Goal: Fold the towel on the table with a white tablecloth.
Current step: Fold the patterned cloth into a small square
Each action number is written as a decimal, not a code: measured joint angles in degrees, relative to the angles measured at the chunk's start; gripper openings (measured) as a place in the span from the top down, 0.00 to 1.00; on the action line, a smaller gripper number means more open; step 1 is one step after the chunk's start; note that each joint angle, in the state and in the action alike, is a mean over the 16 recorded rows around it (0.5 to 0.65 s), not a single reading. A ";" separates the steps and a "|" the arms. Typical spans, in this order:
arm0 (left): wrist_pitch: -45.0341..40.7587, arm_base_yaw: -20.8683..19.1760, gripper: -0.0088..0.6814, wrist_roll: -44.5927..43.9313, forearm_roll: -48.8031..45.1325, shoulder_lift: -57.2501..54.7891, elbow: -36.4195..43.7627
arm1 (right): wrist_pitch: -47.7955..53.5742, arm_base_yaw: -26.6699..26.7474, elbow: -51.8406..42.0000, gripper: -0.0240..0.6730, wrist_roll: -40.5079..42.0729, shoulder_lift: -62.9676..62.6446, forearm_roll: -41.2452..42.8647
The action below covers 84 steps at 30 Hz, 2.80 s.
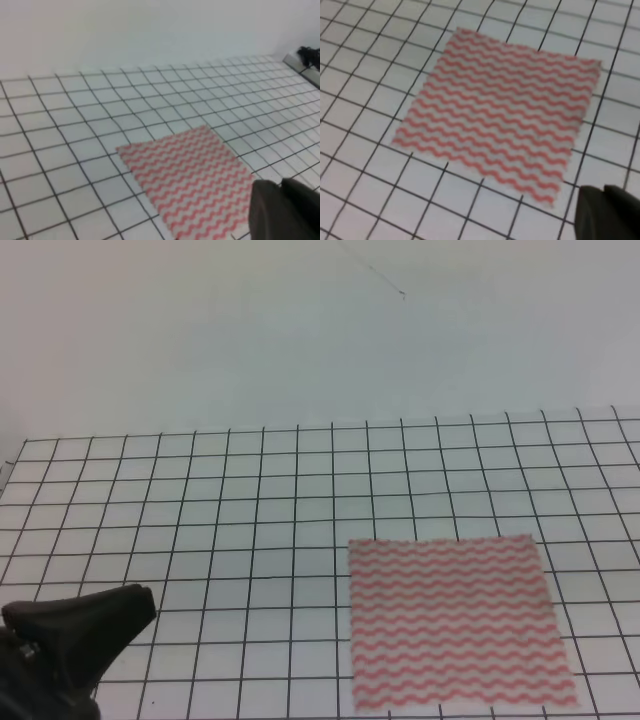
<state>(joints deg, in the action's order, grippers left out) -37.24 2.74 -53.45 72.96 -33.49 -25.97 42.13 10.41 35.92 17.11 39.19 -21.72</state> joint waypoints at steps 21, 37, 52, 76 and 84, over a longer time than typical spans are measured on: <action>-7.45 0.00 0.63 -1.13 -0.82 -14.56 -0.62 | -2.58 0.00 2.76 0.58 6.03 33.35 -9.52; -7.76 0.00 0.64 -1.86 -0.75 -15.41 -0.67 | -7.71 0.00 2.95 0.57 1.91 50.51 -9.37; -7.96 0.00 0.64 -1.96 -0.61 -15.41 -0.67 | -10.91 0.23 3.26 0.57 1.73 55.74 -10.77; -8.09 0.00 0.64 -2.09 -1.06 -15.41 -0.67 | -13.50 0.69 3.33 0.57 14.68 55.49 -20.08; -8.28 0.00 0.64 -1.79 -1.58 -15.41 -0.67 | -14.02 0.69 3.33 0.57 14.70 54.91 -16.15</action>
<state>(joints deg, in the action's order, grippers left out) -45.53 2.74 -55.24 71.39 -48.90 -26.64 28.11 11.10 39.25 31.81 94.11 -37.87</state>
